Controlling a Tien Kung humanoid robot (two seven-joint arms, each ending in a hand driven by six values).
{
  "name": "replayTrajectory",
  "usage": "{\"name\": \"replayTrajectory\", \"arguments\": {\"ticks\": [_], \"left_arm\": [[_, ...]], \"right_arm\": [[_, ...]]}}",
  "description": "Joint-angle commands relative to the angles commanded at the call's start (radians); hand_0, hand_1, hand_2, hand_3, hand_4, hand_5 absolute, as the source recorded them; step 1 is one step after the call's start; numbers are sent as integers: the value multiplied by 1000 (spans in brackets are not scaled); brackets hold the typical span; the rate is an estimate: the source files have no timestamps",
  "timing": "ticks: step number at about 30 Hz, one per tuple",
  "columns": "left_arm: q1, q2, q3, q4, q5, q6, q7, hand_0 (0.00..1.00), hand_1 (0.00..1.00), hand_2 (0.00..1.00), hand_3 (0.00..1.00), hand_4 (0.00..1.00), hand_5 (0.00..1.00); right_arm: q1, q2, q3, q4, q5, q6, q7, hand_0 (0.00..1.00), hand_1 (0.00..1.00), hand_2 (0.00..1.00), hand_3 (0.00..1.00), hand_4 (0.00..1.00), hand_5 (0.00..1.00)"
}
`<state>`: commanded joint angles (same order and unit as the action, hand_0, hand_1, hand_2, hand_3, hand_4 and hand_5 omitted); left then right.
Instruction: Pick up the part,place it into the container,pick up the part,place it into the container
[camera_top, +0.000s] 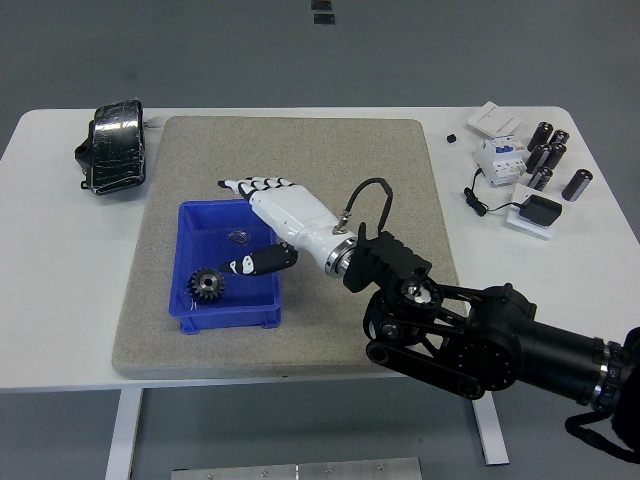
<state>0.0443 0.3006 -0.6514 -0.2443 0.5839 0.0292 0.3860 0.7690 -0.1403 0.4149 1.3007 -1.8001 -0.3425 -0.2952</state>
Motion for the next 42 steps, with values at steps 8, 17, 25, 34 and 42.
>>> {"name": "replayTrajectory", "arguments": {"ticks": [8,17,25,34,42], "left_arm": [[-2,0,2,0,-3,1,-1,692,684,677,630,747,262],[-1,2,-5,2,0,-5,-1,692,683,675,629,745,260],[-4,0,-2,1,-3,-4,-1,692,683,673,625,744,259],[-3,1,-7,0,3,-4,2,693,683,670,622,740,255],[-5,1,-4,0,1,-4,1,692,683,670,621,739,256]], "right_arm": [[-10,-69,39,-136,113,-105,7,434,598,698,722,690,272],[-4,-81,-44,-142,-99,8,-78,414,587,703,722,680,278],[27,-77,-111,-154,-176,48,-81,396,578,711,738,707,300],[56,-74,-203,-218,-146,76,-65,387,573,713,737,714,311],[63,-68,-235,-250,-122,78,-55,385,574,718,737,716,315]]}}
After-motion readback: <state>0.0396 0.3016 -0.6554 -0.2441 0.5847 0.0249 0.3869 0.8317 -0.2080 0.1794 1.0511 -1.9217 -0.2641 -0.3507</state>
